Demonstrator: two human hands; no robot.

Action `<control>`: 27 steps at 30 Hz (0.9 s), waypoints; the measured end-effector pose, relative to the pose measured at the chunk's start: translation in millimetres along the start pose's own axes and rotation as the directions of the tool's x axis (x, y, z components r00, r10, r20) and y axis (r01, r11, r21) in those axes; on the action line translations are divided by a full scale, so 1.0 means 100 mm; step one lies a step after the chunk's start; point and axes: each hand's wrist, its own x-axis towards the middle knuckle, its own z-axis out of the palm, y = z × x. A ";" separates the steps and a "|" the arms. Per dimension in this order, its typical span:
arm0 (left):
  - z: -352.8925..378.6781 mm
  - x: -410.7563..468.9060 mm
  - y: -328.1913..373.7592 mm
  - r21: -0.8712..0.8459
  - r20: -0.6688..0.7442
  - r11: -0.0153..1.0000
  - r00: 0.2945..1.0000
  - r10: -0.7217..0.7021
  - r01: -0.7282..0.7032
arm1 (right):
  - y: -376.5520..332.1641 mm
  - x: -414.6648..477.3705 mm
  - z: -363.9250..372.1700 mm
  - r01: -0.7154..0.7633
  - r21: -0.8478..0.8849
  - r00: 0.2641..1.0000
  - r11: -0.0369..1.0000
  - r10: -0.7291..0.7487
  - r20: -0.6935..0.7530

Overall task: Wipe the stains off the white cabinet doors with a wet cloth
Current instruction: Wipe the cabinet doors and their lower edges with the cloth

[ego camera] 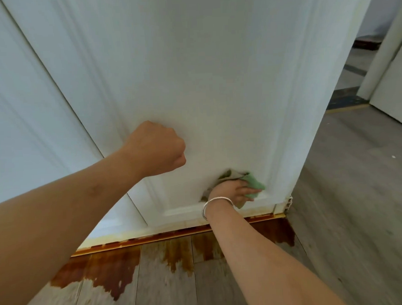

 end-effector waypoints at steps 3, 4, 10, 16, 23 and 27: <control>0.00 -0.02 0.01 0.021 0.001 1.000 1.000 -0.007 0.007 | -0.10 -0.26 -0.05 0.288 -0.147 0.957 0.946 -0.278 0.086; 0.01 -0.02 0.01 0.018 -0.013 1.000 1.000 -0.013 0.013 | -0.19 -0.37 -0.03 0.392 -0.135 0.920 0.910 -0.387 0.061; -0.02 -0.04 -0.01 -0.046 -0.021 0.999 1.000 -0.003 0.002 | -0.22 -0.67 0.06 0.894 -0.276 0.413 0.354 -0.888 0.200; 0.00 -0.21 -0.22 -0.017 0.014 0.998 0.998 -0.057 0.057 | 0.06 -0.88 0.28 0.820 -0.155 0.571 0.551 -0.806 0.156; 0.06 -0.26 -0.41 -0.051 -0.033 0.997 0.998 -0.053 0.051 | 0.37 -1.28 0.53 -0.087 0.094 0.984 0.992 0.071 0.162; 0.08 -0.23 -0.46 -0.094 -0.007 0.994 0.999 -0.050 0.050 | 0.43 -1.12 0.48 -0.294 0.113 0.954 0.949 0.283 0.102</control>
